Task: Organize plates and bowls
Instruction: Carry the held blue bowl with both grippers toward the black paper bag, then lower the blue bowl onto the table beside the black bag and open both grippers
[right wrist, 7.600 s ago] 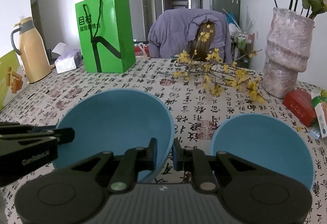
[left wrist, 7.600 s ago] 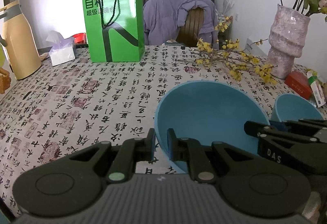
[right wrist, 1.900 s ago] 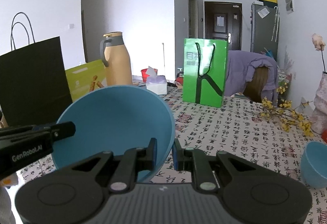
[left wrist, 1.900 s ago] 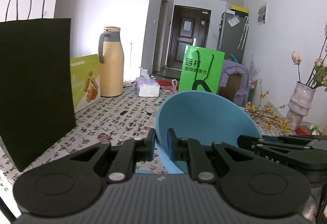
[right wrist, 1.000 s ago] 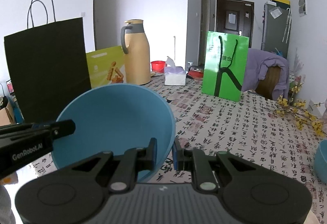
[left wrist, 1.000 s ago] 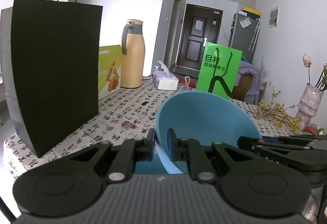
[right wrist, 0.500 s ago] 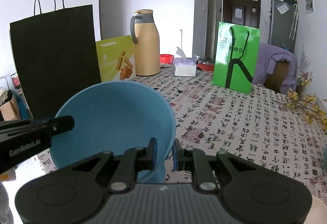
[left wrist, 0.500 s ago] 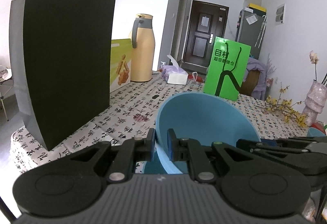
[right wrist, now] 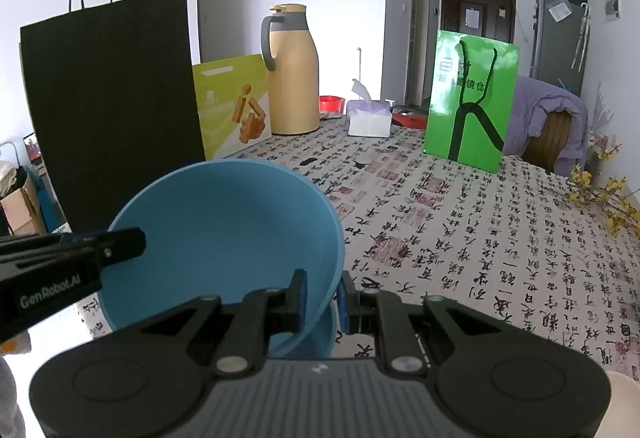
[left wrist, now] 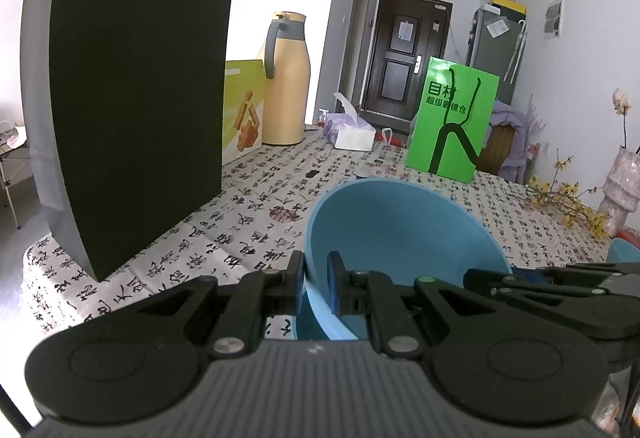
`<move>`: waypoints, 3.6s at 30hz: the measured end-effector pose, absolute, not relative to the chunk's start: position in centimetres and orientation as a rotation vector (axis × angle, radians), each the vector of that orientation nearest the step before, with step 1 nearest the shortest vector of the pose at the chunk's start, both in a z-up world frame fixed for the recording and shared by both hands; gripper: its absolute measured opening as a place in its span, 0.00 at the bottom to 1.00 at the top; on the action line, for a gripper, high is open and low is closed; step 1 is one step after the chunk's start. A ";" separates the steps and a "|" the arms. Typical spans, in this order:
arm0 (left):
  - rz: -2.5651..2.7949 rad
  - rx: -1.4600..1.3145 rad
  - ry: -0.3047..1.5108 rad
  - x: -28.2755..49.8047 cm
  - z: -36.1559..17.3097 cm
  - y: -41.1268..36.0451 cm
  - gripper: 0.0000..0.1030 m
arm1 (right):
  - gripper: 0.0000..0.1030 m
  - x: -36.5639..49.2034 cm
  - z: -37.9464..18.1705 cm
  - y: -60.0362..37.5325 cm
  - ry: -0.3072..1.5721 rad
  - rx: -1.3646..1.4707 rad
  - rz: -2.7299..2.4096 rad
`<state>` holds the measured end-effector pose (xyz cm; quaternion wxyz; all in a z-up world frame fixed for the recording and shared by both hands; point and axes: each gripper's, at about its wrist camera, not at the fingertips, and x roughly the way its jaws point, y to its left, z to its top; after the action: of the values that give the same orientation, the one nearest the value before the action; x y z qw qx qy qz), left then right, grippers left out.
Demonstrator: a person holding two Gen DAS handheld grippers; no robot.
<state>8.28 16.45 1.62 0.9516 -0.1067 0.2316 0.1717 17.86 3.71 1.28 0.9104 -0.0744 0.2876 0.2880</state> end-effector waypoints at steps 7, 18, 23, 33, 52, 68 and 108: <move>0.349 -0.212 0.485 8.4 1.3 16.4 0.12 | 0.15 17.9 0.8 3.7 0.606 -0.159 0.595; 0.352 -0.205 0.505 8.3 0.6 16.4 0.12 | 0.15 17.9 0.1 4.0 0.619 -0.177 0.595; 0.352 -0.206 0.518 8.4 0.2 16.4 0.12 | 0.15 18.0 -0.2 4.0 0.629 -0.181 0.594; 0.353 -0.205 0.535 8.5 -0.4 16.5 0.12 | 0.15 18.0 -0.7 4.1 0.639 -0.190 0.593; 0.345 -0.213 0.573 8.6 -1.3 16.4 0.12 | 0.15 17.4 -1.1 4.7 0.616 -0.236 0.566; 0.339 -0.236 0.594 8.6 -1.4 16.6 0.12 | 0.15 17.2 -1.4 4.7 0.614 -0.252 0.551; 0.266 -0.213 0.383 4.2 0.7 16.4 1.00 | 1.00 15.9 -0.9 -3.3 0.571 0.039 0.635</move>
<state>4.23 16.42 0.68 0.9673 -0.1052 0.1896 0.1318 15.90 -3.25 -0.91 0.9099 0.0190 0.2771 0.3081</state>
